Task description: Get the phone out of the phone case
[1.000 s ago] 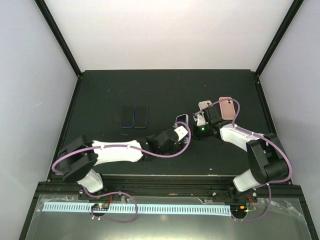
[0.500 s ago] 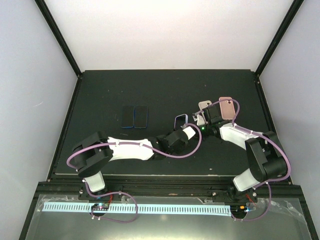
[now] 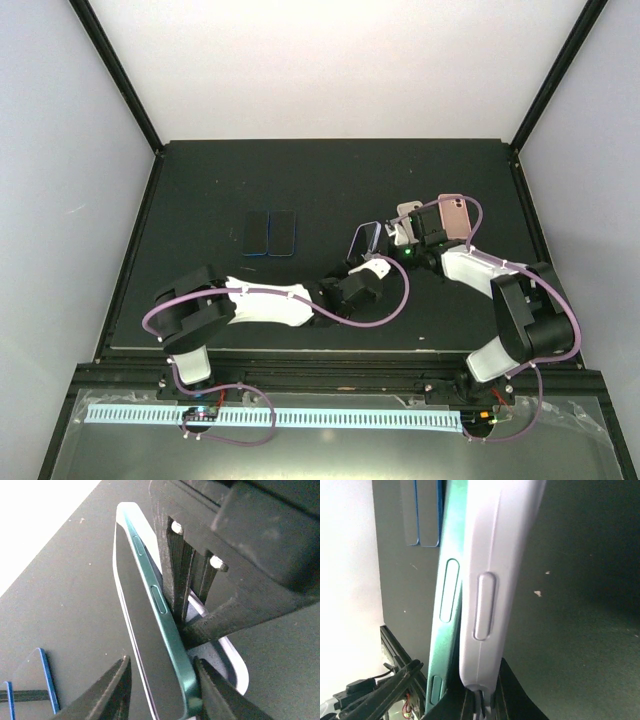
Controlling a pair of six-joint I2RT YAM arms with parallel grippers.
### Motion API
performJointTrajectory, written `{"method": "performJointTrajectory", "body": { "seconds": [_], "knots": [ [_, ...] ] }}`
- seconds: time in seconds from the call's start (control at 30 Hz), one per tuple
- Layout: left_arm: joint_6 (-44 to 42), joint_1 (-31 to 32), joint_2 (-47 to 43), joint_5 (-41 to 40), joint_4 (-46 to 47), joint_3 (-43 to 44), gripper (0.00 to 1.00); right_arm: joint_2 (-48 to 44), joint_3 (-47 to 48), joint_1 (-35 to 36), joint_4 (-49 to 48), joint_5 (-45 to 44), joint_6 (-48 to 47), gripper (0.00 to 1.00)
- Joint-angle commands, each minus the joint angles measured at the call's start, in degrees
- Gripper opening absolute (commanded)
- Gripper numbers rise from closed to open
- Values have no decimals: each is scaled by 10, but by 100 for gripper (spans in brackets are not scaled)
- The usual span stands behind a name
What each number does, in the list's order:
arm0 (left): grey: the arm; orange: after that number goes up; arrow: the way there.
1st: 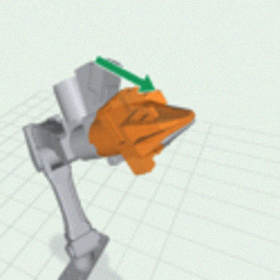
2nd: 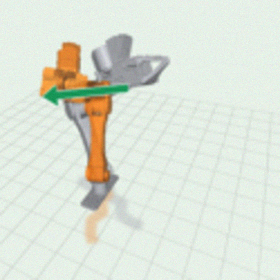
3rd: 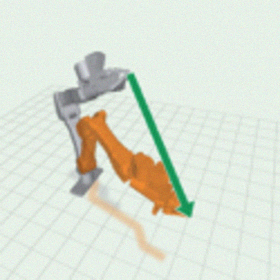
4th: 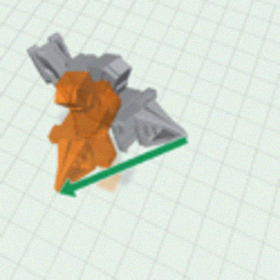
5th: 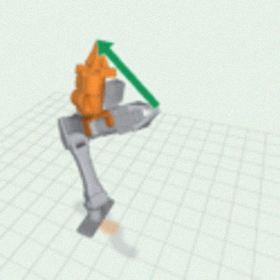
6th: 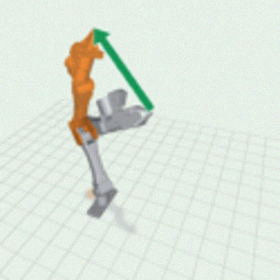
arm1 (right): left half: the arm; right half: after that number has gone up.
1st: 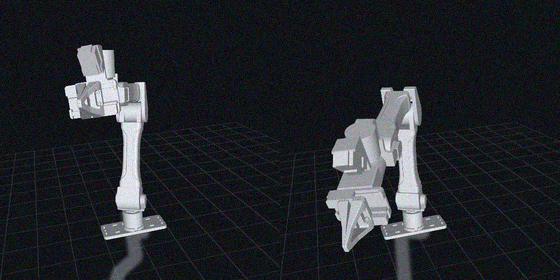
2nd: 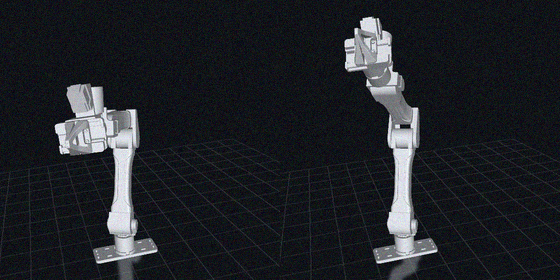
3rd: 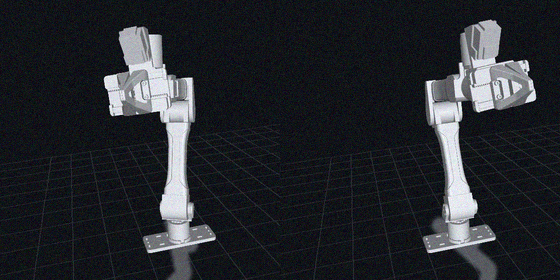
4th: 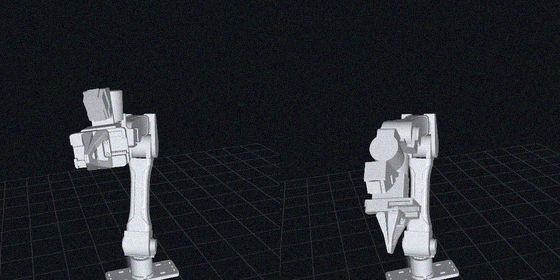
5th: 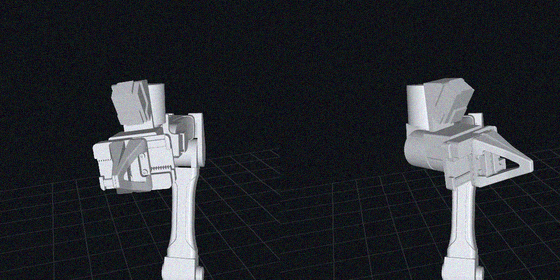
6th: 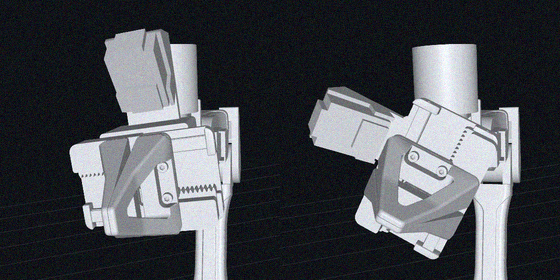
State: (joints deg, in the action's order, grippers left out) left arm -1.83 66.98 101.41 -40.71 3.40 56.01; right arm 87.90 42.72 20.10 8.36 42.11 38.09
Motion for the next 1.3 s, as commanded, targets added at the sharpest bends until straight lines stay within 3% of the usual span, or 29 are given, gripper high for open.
{"method": "performJointTrajectory", "body": {
  "seconds": [0.0, 0.17, 0.37, 0.73, 1.07, 1.27],
  "knots": [
    [-29, -11, 4, -108, 8, -23, 29, -15, 6, -3, -14, 69, 4, 1],
    [-27, -9, -13, -107, 28, -20, 10, -15, 10, -3, -11, 63, 4, 1],
    [-7, -9, -27, -102, 12, 9, 2, -24, 16, -3, 14, 3, -19, 1],
    [120, -11, -130, -59, -43, 14, 2, -60, 32, -3, 70, -138, -82, 1],
    [156, -11, -211, -54, -65, 2, 1, -62, 37, -2, 70, -159, -90, 1],
    [146, -36, -206, -106, -112, -9, 2, -100, 56, -13, 90, -212, -125, 1]
  ]
}}
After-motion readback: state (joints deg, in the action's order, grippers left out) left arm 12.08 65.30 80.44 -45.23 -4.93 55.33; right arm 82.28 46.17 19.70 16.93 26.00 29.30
